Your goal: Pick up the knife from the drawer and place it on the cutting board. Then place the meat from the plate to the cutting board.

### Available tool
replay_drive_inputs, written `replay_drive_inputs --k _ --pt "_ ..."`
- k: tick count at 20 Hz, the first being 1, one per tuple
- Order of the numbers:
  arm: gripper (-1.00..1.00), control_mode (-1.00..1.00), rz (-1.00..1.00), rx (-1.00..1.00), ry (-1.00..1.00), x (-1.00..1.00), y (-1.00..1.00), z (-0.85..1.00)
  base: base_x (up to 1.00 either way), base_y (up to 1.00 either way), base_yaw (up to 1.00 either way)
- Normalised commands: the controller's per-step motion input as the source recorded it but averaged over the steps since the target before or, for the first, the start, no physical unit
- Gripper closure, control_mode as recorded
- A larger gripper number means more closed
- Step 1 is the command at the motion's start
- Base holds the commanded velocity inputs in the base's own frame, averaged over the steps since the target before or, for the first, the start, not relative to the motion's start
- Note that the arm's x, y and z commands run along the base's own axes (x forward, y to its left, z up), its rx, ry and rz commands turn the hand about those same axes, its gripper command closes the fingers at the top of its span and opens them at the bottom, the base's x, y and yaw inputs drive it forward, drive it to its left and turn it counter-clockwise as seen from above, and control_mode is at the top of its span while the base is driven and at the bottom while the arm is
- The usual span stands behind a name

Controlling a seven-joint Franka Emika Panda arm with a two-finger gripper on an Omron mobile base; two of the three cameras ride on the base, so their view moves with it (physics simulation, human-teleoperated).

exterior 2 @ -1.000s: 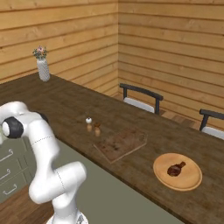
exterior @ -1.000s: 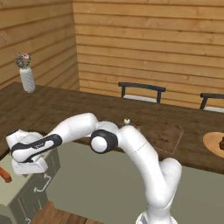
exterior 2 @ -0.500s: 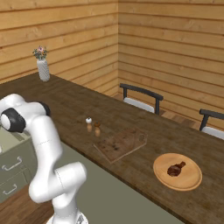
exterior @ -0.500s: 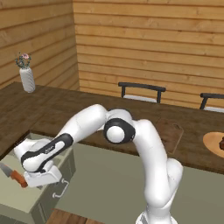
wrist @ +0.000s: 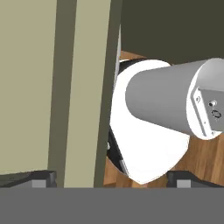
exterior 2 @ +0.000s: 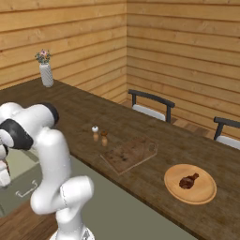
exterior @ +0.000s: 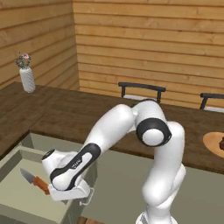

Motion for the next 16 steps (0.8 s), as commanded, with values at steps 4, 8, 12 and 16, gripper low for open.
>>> replay_drive_inputs --k 4,8,12,16 --pt "-1.00 -1.00 0.00 0.16 0.00 -0.05 -0.72 0.61 0.00 0.00 0.00" --pt "-1.00 -1.00 0.01 0.21 0.00 0.14 -0.03 1.00 0.00 0.00 0.00" --pt "-1.00 -1.00 0.26 0.17 0.10 0.56 0.43 0.98 0.00 0.00 0.00" --pt "-1.00 -1.00 0.54 0.07 0.18 0.77 0.86 0.62 0.00 0.00 0.00"
